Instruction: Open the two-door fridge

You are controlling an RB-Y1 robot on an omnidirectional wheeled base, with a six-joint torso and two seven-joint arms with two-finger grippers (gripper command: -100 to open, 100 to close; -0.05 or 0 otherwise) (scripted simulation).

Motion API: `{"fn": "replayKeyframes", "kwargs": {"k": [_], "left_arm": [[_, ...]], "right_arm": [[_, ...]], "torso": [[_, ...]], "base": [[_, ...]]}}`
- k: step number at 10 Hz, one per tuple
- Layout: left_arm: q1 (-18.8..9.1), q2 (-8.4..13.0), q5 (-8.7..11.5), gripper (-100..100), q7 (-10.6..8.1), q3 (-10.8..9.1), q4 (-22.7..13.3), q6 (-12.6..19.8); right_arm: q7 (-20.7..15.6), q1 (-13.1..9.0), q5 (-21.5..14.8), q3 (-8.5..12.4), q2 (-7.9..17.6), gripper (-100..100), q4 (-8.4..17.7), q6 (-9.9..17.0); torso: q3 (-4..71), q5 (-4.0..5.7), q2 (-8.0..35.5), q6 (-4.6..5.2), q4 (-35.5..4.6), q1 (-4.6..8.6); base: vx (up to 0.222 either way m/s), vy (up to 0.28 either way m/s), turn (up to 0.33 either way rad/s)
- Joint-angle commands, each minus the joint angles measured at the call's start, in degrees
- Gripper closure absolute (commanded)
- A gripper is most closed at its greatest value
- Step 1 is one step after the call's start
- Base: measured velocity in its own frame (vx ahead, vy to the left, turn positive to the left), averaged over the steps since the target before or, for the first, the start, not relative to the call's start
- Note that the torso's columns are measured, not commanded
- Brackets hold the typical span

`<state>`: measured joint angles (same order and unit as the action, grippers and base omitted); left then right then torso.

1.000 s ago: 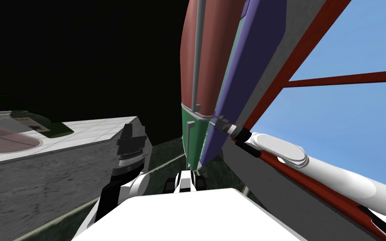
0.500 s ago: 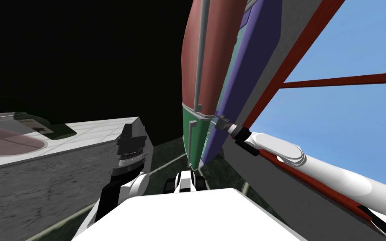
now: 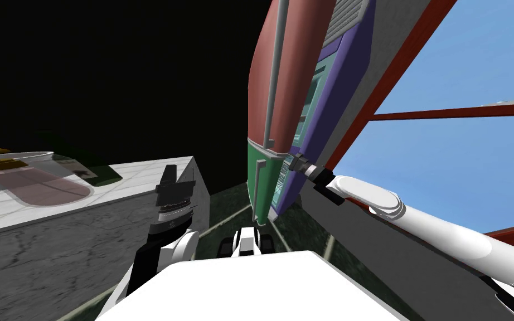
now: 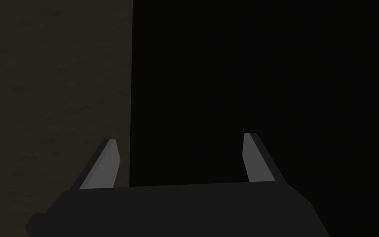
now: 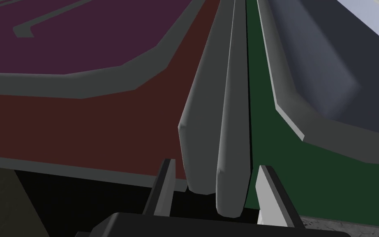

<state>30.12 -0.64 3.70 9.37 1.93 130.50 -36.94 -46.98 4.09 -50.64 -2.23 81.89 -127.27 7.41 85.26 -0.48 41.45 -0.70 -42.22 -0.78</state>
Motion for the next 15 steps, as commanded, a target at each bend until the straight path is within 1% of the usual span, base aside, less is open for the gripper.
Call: {"fn": "replayKeyframes", "kwargs": {"k": [1,2,3,4,5,6,7,8,9,10,11,12,13,14,15], "left_arm": [[0.00,0.00,0.00,0,0.00,0.00,0.00,0.00],[0.00,0.01,0.00,0,0.00,0.00,0.00,0.00],[0.01,0.00,0.00,0,0.00,0.00,0.00,0.00],[0.01,0.01,0.00,0,0.00,-0.01,0.00,0.00],[0.01,0.00,0.00,0,0.00,0.00,0.00,0.00],[0.00,0.00,0.00,0,0.00,0.00,0.00,0.00],[0.00,0.00,0.00,0,0.00,0.00,0.00,0.00],[0.00,0.00,0.00,0,0.00,0.00,0.00,0.00],[0.01,0.00,0.00,0,0.00,0.00,0.00,0.00],[0.01,-0.01,0.00,0,0.00,0.00,0.00,0.00],[0.00,0.00,0.00,0,0.00,0.00,0.00,0.00],[0.01,0.01,0.00,0,0.00,-0.01,0.00,0.00],[0.01,0.02,0.00,0,0.00,-0.02,0.00,0.00],[-0.01,0.01,0.00,0,0.00,0.00,-0.01,0.01],[-0.01,0.00,0.00,0,0.00,0.00,0.00,0.00]], "right_arm": [[0.01,0.35,0.01,1.90,-0.39,100,1.51,0.70],[-0.04,0.41,0.17,2.34,-0.51,100,3.08,1.16],[-0.04,0.41,0.17,2.34,-0.51,100,3.08,1.16],[-0.09,0.46,0.34,2.78,-0.64,100,4.65,1.61],[-0.09,0.46,0.34,2.78,-0.64,100,4.65,1.61],[-0.13,0.52,0.51,3.23,-0.76,100,6.22,2.07],[-0.13,0.52,0.51,3.23,-0.76,100,6.22,2.07],[-0.18,0.58,0.68,3.67,-0.88,100,7.80,2.52],[-0.23,0.63,0.85,4.11,-1.00,100,9.37,2.98],[-0.23,0.63,0.85,4.11,-1.00,100,9.37,2.98],[-0.23,0.63,0.85,4.11,-1.00,100,9.37,2.98],[-0.22,1.85,0.84,3.80,-1.10,100,9.28,2.90],[-0.43,2.40,1.70,3.91,-0.49,100,12.15,4.07],[-0.64,2.62,2.64,3.99,0.23,100,13.95,5.49],[-0.64,2.62,2.64,3.99,0.23,100,14.94,5.49]], "torso": [[-0.09,0.07,0.13,0.06,-0.03,0.06],[-0.11,0.08,0.11,0.09,-0.09,0.20],[-0.11,0.01,0.14,0.08,-0.11,-0.03],[-0.08,-0.02,0.11,0.02,-0.15,0.06],[-0.10,-0.07,0.15,0.00,-0.14,-0.19],[-0.17,-0.10,0.25,0.01,-0.18,-0.14],[-0.25,-0.06,0.37,0.07,-0.22,-0.10],[-0.31,-0.03,0.43,0.09,-0.23,0.04],[-0.35,-0.06,0.49,0.15,-0.27,-0.10],[-0.38,-0.11,0.53,0.14,-0.28,-0.22],[-0.45,-0.09,0.64,0.13,-0.33,-0.07],[-0.55,0.04,0.78,0.26,-0.41,0.48],[-0.61,0.27,0.83,0.41,-0.33,0.86],[-0.58,0.35,0.73,0.29,-0.03,0.38],[-0.37,0.21,0.39,0.24,0.10,0.09]], "base": [[-0.065,0.223,-0.025],[-0.048,0.266,-0.062],[-0.038,0.222,-0.053],[-0.051,0.274,-0.057],[-0.058,0.261,-0.038],[-0.070,0.262,-0.048],[-0.063,0.245,-0.031],[-0.058,0.302,-0.050],[-0.053,0.359,-0.111],[-0.069,0.327,-0.039],[-0.054,0.174,0.021],[-0.021,0.049,-0.017],[-0.078,0.187,0.230],[-0.077,0.278,0.295],[-0.064,0.249,0.119]]}}
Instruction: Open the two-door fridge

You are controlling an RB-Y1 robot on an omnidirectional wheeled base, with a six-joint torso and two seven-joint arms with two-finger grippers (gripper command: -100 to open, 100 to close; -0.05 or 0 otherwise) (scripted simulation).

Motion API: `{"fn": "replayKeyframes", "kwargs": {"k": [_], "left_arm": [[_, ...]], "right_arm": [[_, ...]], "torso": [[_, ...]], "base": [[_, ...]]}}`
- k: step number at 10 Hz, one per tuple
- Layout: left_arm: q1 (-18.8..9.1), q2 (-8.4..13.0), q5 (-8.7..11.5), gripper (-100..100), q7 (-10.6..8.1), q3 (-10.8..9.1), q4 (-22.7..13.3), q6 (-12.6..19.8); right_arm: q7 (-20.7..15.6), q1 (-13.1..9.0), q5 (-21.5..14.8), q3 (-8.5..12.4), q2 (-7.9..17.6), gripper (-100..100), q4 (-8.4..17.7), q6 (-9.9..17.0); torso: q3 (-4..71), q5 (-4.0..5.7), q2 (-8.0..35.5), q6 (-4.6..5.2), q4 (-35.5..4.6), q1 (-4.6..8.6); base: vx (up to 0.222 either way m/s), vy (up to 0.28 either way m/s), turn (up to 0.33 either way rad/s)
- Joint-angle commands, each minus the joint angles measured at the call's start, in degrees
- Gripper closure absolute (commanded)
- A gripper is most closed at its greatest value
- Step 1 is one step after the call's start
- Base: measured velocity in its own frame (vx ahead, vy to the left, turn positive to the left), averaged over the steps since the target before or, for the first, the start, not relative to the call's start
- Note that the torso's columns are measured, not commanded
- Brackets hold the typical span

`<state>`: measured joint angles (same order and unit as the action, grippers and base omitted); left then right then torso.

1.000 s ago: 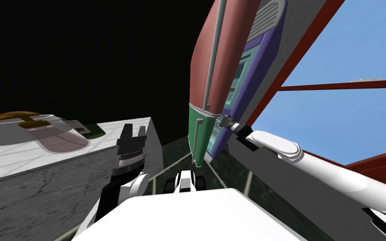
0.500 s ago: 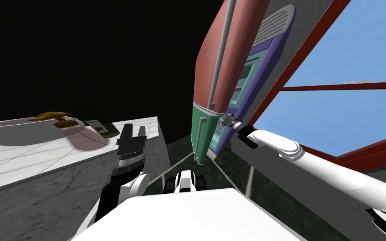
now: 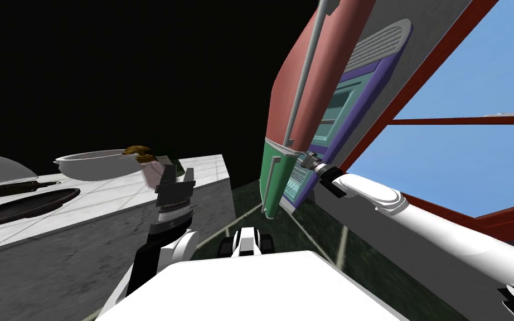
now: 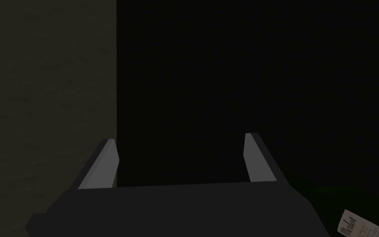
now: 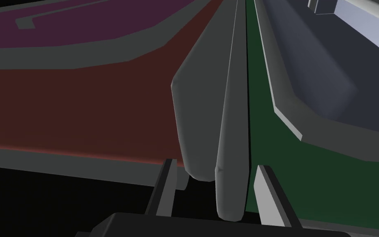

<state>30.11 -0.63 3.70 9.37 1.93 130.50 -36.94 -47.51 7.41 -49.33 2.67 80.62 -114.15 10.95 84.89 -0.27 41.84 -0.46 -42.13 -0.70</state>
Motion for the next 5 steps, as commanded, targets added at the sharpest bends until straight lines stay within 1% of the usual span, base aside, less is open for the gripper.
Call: {"fn": "replayKeyframes", "kwargs": {"k": [1,2,3,4,5], "left_arm": [[0.01,0.00,0.00,0,0.00,-0.01,0.01,0.00],[0.00,0.00,0.00,0,0.00,0.00,0.00,0.00],[0.01,0.00,0.00,0,0.00,0.00,0.01,0.00],[0.01,0.00,0.00,0,0.00,0.00,0.00,0.00],[0.02,0.00,0.00,0,0.00,-0.01,0.01,-0.01]], "right_arm": [[-0.32,-0.47,2.27,-0.82,2.22,100,4.10,3.38],[-0.32,-0.47,2.27,-0.82,2.22,100,4.62,3.38],[-0.54,-0.25,3.21,-0.74,2.95,100,7.27,4.80],[-0.54,-0.25,3.21,-0.74,2.95,100,7.42,4.80],[-0.75,-0.03,4.15,-0.66,3.67,100,10.08,6.23]], "torso": [[0.10,-0.07,-0.09,0.05,-0.07,0.10],[0.18,-0.04,-0.20,-0.14,-0.04,0.19],[0.14,-0.06,-0.14,-0.04,-0.08,0.18],[0.12,-0.05,-0.13,-0.10,-0.08,0.19],[0.10,-0.05,-0.09,-0.03,-0.12,0.31]], "base": [[-0.078,0.256,0.166],[-0.077,0.270,0.135],[-0.066,0.291,0.222],[-0.048,0.257,0.101],[-0.049,0.288,0.219]]}}
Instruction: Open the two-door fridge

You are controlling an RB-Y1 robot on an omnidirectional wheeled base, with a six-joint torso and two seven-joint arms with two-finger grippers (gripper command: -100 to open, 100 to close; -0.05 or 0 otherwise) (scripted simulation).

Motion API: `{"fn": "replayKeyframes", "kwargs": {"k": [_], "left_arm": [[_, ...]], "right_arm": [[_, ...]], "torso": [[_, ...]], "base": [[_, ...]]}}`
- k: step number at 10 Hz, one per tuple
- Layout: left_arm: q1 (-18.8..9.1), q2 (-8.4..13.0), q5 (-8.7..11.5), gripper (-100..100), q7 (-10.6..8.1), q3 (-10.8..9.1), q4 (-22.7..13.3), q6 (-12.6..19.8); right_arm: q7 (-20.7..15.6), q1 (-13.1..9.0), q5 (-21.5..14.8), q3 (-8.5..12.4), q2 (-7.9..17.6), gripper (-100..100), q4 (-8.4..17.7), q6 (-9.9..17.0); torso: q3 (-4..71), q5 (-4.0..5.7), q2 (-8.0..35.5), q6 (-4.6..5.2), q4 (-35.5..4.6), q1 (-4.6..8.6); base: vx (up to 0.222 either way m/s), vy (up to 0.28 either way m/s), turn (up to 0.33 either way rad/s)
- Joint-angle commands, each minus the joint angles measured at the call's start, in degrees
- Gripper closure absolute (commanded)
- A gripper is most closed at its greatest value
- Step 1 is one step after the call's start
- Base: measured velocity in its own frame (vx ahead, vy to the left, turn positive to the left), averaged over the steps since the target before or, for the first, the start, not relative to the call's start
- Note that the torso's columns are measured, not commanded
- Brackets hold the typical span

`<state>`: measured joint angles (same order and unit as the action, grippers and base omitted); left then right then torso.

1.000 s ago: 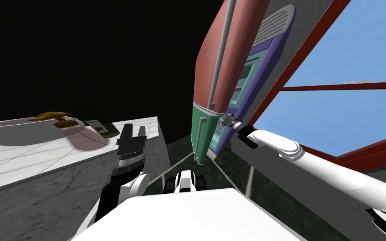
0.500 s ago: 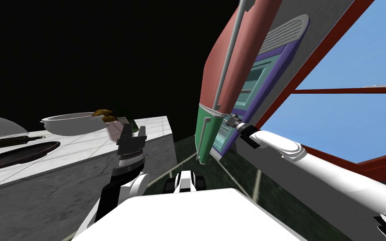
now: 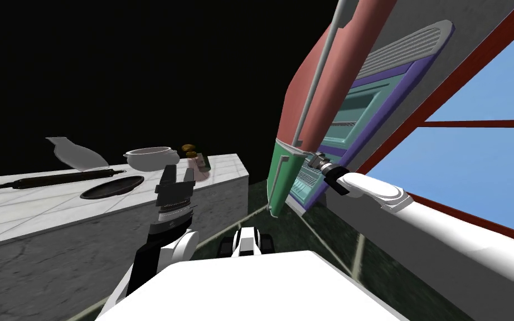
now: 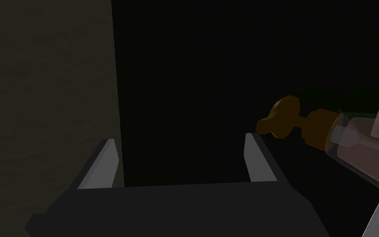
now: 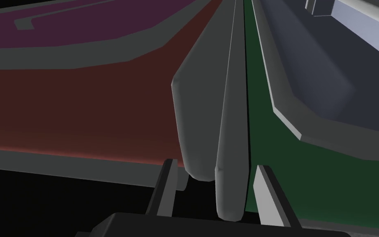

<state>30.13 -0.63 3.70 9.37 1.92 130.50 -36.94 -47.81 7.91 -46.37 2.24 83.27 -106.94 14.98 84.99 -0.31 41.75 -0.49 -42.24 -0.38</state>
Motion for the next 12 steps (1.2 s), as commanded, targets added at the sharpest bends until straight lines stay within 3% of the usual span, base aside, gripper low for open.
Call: {"fn": "replayKeyframes", "kwargs": {"k": [1,3,6,7,8,9,11,12], "left_arm": [[-0.01,0.00,0.00,0,0.00,0.01,0.00,0.00],[-0.01,0.00,0.00,0,0.00,0.01,0.00,0.00],[0.00,0.00,0.00,0,0.00,0.01,0.00,0.00],[0.00,0.01,0.00,0,0.00,-0.01,0.00,0.00],[-0.01,0.00,0.00,0,0.00,0.00,0.00,0.00],[0.01,0.01,0.00,0,0.00,-0.01,0.00,0.00],[0.01,0.01,0.00,0,0.00,-0.01,0.00,0.00],[0.01,0.02,0.00,0,0.00,-0.02,0.00,0.00]], "right_arm": [[-0.45,-0.53,1.19,-0.23,1.02,100,3.00,2.19],[-0.88,-0.09,3.06,-0.06,2.47,100,7.30,5.04],[-1.09,0.13,4.00,0.03,3.20,100,11.39,6.46],[-1.31,0.35,4.94,0.11,3.92,100,14.16,7.89],[-1.31,0.35,4.94,0.11,3.92,100,14.18,7.89],[-1.52,0.57,5.87,0.19,4.65,100,16.96,9.31],[-1.25,1.13,5.11,0.02,3.73,100,17.25,8.32],[1.64,-1.48,8.14,2.80,0.87,100,18.89,5.56]], "torso": [[0.06,0.00,-0.08,-0.14,0.02,-0.04],[0.03,0.00,-0.03,-0.12,0.01,-0.04],[0.10,-0.18,-0.10,-0.20,-0.08,-0.13],[0.00,-0.18,0.08,-0.03,-0.19,0.16],[-0.04,-0.15,0.11,-0.14,-0.16,0.03],[-0.16,-0.18,0.27,0.11,-0.23,0.06],[-0.32,-0.28,0.49,0.20,-0.31,-0.16],[-0.51,-0.08,0.75,0.29,-0.33,0.20]], "base": [[-0.039,0.248,0.117],[-0.026,0.297,0.290],[-0.015,0.290,0.155],[-0.023,0.269,0.212],[0.002,0.217,0.132],[-0.004,0.289,0.213],[0.033,0.149,0.040],[0.043,-0.158,0.226]]}}
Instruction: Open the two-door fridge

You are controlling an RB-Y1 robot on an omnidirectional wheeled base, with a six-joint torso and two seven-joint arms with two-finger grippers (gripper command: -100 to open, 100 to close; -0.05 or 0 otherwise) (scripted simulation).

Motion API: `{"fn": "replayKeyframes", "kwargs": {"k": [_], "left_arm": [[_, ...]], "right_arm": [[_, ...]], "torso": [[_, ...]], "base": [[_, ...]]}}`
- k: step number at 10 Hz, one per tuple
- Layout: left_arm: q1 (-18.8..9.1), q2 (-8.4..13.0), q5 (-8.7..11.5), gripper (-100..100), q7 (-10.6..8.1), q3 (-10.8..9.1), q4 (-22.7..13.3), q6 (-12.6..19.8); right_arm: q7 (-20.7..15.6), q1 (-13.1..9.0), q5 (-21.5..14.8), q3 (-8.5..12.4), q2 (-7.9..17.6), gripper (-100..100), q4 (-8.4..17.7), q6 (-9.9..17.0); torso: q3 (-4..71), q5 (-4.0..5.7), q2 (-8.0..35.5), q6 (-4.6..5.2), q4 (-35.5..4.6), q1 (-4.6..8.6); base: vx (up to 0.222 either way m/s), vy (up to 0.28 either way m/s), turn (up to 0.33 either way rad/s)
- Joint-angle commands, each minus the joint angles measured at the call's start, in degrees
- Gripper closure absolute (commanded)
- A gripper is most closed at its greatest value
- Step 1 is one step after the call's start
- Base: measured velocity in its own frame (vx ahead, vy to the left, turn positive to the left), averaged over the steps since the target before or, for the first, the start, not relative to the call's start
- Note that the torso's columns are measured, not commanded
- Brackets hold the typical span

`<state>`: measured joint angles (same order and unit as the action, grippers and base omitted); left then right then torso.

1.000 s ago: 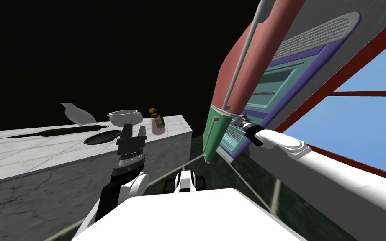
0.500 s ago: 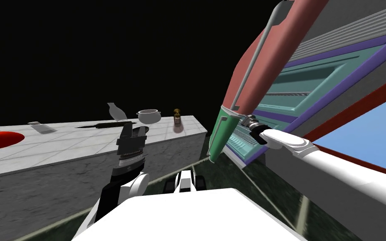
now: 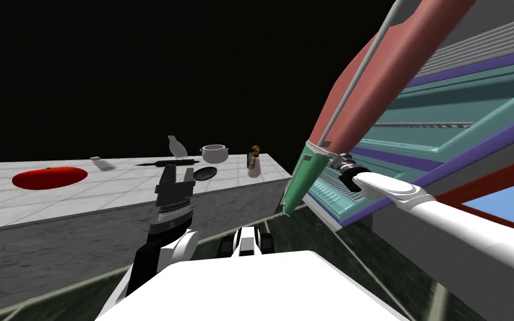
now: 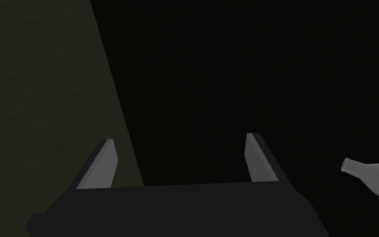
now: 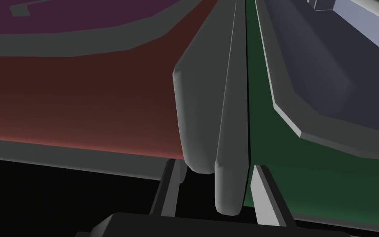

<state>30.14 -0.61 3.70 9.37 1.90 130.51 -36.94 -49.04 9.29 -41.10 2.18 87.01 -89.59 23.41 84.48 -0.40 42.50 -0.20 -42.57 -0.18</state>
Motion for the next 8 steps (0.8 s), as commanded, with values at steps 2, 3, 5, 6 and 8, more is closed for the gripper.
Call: {"fn": "replayKeyframes", "kwargs": {"k": [2,3,5,6,8], "left_arm": [[-0.03,0.03,0.00,0,0.00,-0.02,-0.01,0.01],[-0.03,0.02,0.00,0,0.00,-0.01,-0.02,0.01],[-0.01,0.01,0.00,0,0.00,-0.01,0.00,0.00],[0.02,0.01,0.00,0,0.00,-0.01,0.00,0.00],[0.01,0.01,0.00,0,0.00,-0.01,0.00,0.00]], "right_arm": [[5.91,-5.25,5.54,4.35,-6.00,100,1.54,-7.37],[7.62,-6.83,5.54,4.99,-6.00,100,1.54,-9.18],[10.70,-7.91,5.54,3.59,-6.00,100,1.54,-9.18],[12.24,-7.91,5.54,4.35,-6.00,100,1.54,-9.18],[13.48,-7.91,5.54,7.68,-6.59,100,1.54,-9.48]], "torso": [[0.95,0.13,-1.23,-0.54,0.15,1.42],[1.36,0.07,-1.81,-0.56,0.32,1.15],[1.36,-0.45,-1.78,-0.08,-0.03,0.55],[0.99,-0.22,-1.32,0.37,-0.06,0.67],[0.34,0.13,-0.37,0.73,-0.36,1.40]], "base": [[-0.026,-0.199,0.377],[-0.062,-0.053,0.446],[0.025,-0.019,0.300],[0.063,0.012,0.000],[0.017,0.017,-0.001]]}}
